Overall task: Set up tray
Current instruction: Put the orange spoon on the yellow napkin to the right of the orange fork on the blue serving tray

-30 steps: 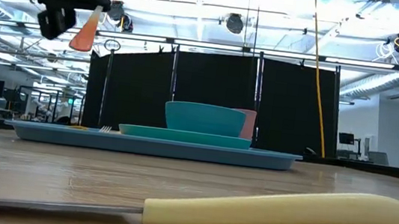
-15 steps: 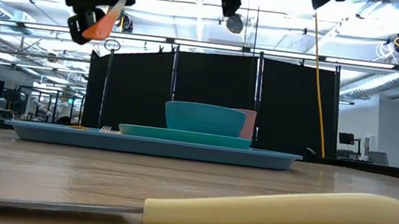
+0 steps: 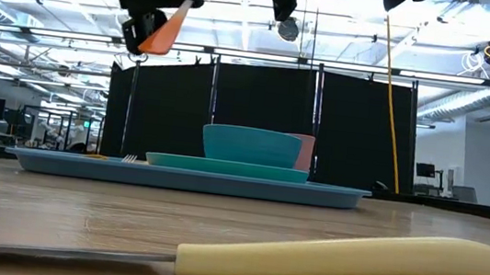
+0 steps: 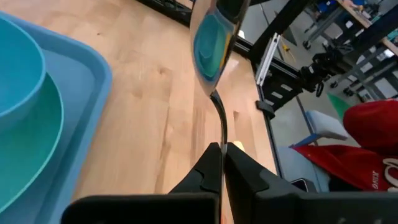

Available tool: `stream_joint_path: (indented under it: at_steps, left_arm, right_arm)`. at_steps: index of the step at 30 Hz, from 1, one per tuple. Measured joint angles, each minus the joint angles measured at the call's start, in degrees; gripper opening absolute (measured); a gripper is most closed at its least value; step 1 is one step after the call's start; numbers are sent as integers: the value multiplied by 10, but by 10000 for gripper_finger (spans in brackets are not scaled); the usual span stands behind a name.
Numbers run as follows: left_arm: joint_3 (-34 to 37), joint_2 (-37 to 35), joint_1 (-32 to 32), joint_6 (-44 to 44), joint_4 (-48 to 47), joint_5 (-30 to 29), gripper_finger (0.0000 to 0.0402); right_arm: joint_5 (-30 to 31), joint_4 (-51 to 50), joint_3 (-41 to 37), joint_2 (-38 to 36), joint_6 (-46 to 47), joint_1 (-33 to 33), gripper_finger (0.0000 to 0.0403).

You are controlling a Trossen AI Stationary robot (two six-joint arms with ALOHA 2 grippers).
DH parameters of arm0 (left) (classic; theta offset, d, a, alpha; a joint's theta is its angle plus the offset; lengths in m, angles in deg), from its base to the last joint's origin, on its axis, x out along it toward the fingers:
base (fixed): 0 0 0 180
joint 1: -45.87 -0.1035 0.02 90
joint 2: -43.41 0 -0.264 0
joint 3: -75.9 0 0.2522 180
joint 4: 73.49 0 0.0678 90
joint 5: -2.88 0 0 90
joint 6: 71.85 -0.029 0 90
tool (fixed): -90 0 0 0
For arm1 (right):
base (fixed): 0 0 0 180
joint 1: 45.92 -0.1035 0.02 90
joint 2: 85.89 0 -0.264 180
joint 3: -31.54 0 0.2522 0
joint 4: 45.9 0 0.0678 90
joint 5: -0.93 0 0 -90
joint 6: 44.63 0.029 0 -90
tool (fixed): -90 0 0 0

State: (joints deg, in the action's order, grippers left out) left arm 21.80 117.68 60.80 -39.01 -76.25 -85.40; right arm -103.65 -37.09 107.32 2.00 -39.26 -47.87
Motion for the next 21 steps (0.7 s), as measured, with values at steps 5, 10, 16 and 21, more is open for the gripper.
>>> stream_joint_path:
  at_steps: [5,10,16,21]
  left_arm:
    - [-6,8,-9,-2,1,3,10]
    - [-6,8,-18,2,2,8,8]
    - [-6,8,-28,-3,16,21,5]
    - [-6,8,-29,-5,25,24,6]
  right_arm:
    - [10,5,0,0,0,0,225]
    - [10,5,0,0,6,0,213]
    - [20,5,0,0,18,2,207]
    - [40,7,0,0,22,6,217]
